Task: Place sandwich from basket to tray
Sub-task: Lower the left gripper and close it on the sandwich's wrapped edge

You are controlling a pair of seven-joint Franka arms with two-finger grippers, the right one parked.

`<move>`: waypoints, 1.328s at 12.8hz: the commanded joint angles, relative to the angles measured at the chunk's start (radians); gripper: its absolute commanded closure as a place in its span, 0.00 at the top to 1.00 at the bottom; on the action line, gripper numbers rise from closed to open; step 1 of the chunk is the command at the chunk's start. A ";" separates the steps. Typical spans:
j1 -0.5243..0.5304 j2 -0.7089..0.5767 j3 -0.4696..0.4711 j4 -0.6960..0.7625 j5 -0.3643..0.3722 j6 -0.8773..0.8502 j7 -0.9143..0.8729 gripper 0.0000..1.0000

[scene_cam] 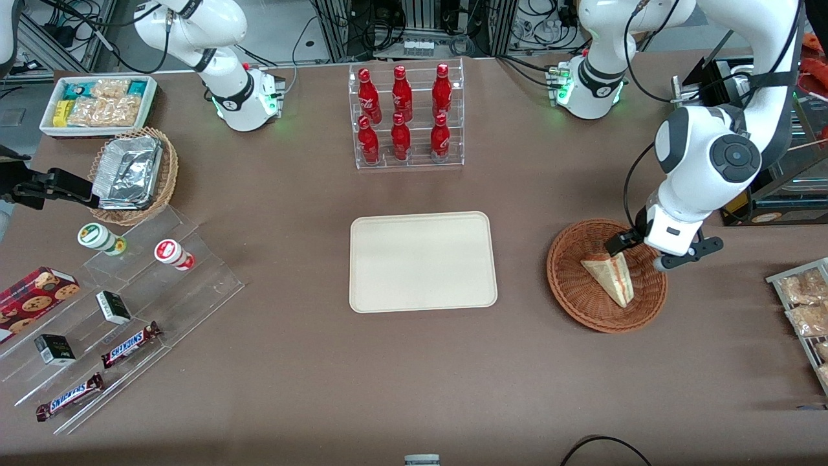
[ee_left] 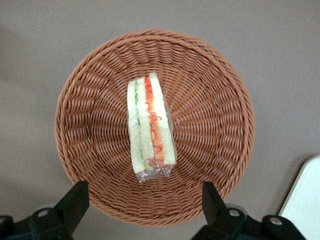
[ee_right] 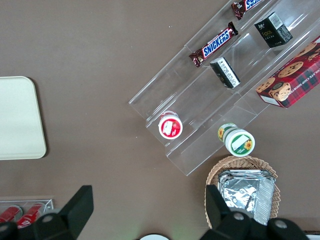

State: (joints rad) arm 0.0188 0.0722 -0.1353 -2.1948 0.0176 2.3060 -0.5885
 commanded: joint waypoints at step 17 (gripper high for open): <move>0.001 0.213 -0.006 0.018 0.055 0.124 -0.183 1.00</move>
State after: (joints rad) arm 0.0181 0.2617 -0.1402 -2.1983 0.0461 2.4210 -0.7562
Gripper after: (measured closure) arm 0.000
